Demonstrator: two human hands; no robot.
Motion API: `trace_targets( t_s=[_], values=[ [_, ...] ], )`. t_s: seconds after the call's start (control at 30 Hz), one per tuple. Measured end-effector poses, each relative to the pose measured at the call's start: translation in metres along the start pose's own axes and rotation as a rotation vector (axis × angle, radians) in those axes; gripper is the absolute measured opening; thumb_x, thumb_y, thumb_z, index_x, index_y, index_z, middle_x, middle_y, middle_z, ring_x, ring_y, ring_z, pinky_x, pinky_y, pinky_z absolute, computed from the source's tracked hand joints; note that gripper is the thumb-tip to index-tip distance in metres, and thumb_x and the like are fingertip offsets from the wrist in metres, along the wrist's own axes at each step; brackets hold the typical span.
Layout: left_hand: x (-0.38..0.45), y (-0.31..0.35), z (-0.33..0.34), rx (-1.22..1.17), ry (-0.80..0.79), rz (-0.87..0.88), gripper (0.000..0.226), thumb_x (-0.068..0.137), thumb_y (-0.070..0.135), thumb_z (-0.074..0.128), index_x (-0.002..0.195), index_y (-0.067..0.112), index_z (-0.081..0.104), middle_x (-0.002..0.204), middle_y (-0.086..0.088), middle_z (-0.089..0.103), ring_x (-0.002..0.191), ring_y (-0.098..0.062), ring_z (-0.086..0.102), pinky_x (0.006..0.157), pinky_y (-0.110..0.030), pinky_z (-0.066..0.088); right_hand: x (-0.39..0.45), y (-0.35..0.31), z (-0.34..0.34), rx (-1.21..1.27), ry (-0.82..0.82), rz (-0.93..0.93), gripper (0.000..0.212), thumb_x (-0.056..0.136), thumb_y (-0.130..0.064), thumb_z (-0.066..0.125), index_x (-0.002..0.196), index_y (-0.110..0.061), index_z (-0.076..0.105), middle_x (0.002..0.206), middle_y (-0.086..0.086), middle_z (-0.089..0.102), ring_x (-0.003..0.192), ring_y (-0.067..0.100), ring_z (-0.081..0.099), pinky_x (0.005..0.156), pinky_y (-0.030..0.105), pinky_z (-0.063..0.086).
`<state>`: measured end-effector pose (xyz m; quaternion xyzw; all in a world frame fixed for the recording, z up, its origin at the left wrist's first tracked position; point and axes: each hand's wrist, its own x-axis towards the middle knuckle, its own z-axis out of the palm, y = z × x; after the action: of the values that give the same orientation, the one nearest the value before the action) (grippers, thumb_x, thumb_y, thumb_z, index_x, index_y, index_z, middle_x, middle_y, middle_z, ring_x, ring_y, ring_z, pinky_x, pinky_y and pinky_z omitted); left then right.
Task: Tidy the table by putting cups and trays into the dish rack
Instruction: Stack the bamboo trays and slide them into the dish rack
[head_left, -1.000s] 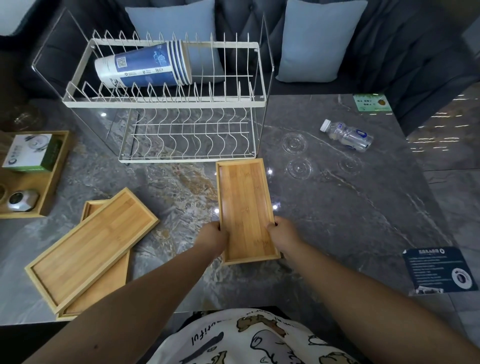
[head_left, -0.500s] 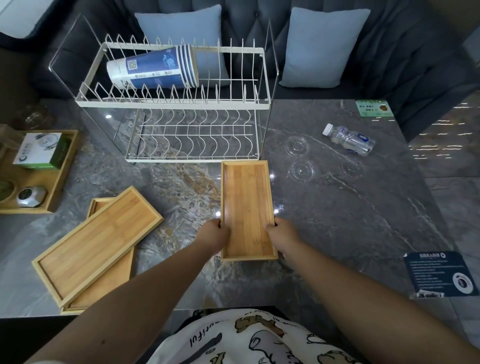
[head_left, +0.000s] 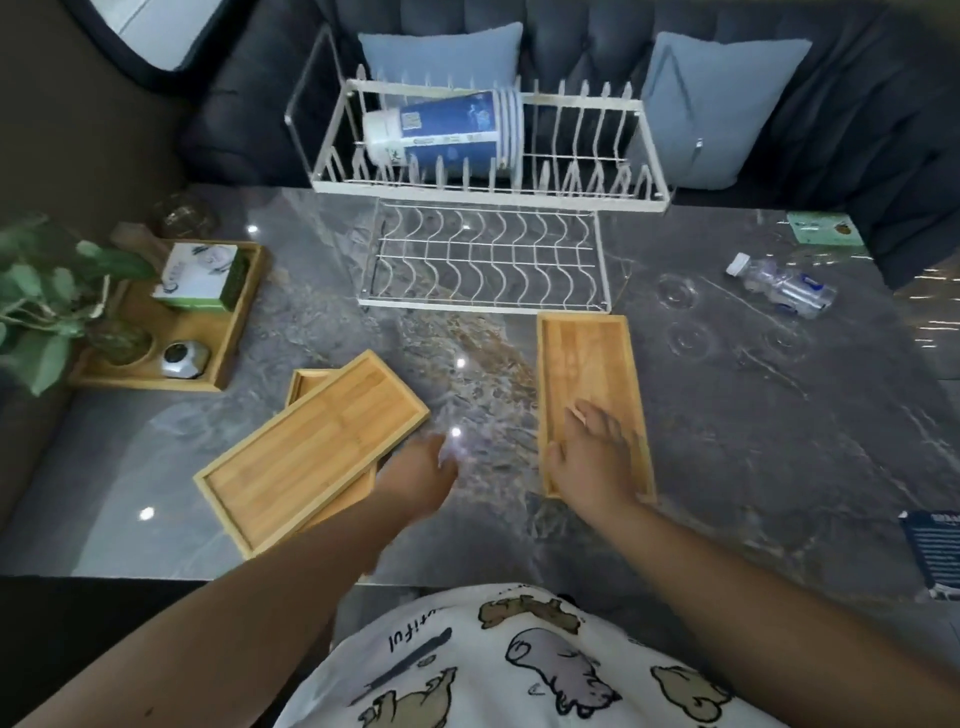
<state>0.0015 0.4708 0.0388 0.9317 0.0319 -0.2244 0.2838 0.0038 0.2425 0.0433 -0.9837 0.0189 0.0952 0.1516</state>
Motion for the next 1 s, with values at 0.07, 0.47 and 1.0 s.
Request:
trace_targets(
  t_s=[0.07,0.47,1.0],
  values=[
    [-0.006,-0.027,-0.017,0.019,0.036,0.034,0.035,0.097,0.03,0.047,0.127,0.015,0.057,0.124,-0.012,0.061,0.112,-0.029,0.059,0.094,-0.035,0.044,-0.008,-0.04,0.01,0.049,-0.051,-0.064,0.048,0.094,-0.028,0.045,0.138,-0.01,0.048,0.145,0.01,0.044,0.134,0.029,0.035,0.111,0.041,0.031],
    [0.014,-0.153,-0.093,0.188,0.139,-0.159,0.05,0.097,0.032,0.047,0.141,0.011,0.041,0.148,-0.013,0.041,0.133,-0.034,0.039,0.109,-0.044,0.036,-0.005,-0.187,0.096,0.778,-0.633,0.408,0.028,0.096,-0.033,0.054,0.113,-0.012,0.058,0.085,0.001,0.06,0.066,0.01,0.059,0.052,0.022,0.044],
    [0.029,-0.156,-0.074,0.26,0.097,-0.115,0.025,0.098,0.036,0.043,0.107,0.018,0.058,0.102,-0.008,0.064,0.094,-0.029,0.062,0.072,-0.035,0.047,0.014,-0.172,0.108,0.901,-0.426,0.709,0.027,0.096,-0.035,0.055,0.104,-0.011,0.062,0.086,0.006,0.065,0.065,0.015,0.056,0.052,0.025,0.045]
  ],
)
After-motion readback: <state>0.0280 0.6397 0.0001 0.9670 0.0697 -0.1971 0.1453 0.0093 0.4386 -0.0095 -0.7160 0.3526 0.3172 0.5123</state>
